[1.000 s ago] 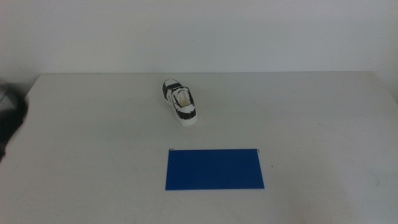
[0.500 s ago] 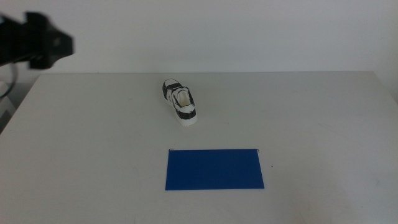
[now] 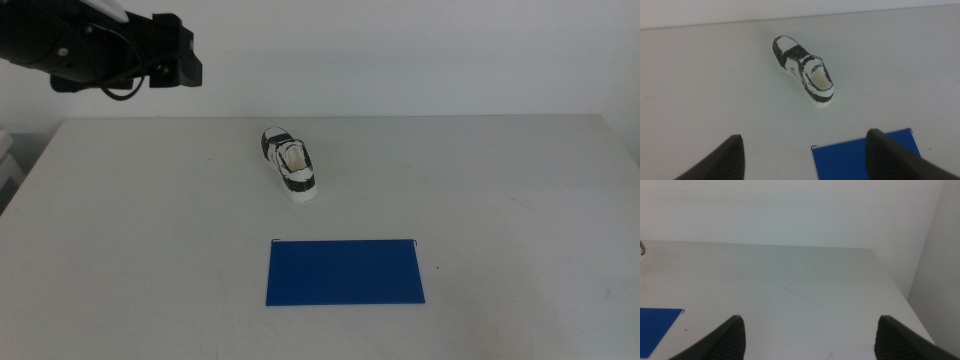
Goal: Use one arm to grab the shoe from the table and place it on the mat.
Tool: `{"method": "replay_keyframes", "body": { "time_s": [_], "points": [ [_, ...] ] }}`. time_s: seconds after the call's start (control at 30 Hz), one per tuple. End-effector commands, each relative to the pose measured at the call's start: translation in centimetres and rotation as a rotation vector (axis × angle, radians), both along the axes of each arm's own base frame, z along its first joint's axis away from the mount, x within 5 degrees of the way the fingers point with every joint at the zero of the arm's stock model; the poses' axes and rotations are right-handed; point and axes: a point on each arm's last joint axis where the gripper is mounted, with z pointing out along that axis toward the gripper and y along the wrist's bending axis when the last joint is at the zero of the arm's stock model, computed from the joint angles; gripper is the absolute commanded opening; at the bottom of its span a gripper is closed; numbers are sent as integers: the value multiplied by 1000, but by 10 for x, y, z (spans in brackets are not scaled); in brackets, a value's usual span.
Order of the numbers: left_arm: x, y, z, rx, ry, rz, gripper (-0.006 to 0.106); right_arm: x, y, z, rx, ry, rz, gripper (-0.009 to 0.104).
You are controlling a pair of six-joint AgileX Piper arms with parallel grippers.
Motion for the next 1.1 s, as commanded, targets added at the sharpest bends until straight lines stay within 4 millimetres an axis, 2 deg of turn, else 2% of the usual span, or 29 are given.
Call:
{"method": "replay_keyframes", "body": {
  "time_s": [0.0, 0.33, 0.57, 0.83, 1.07],
  "points": [
    [-3, -2, 21, -69, -95, 8, 79, -2, -1, 12, -25, -108, -7, 66],
    [5, -4, 14, -67, -68, 16, 79, -2, -1, 12, -25, -108, -7, 66],
    [17, -8, 4, -66, -47, 25, 79, -2, -1, 12, -25, -108, -7, 66],
    [54, -16, 7, 10, 77, 37, 79, -2, -1, 12, -25, -108, -7, 66],
    [93, -30, 7, -32, 139, 80, 79, -2, -1, 12, -25, -108, -7, 66]
  ]
}}
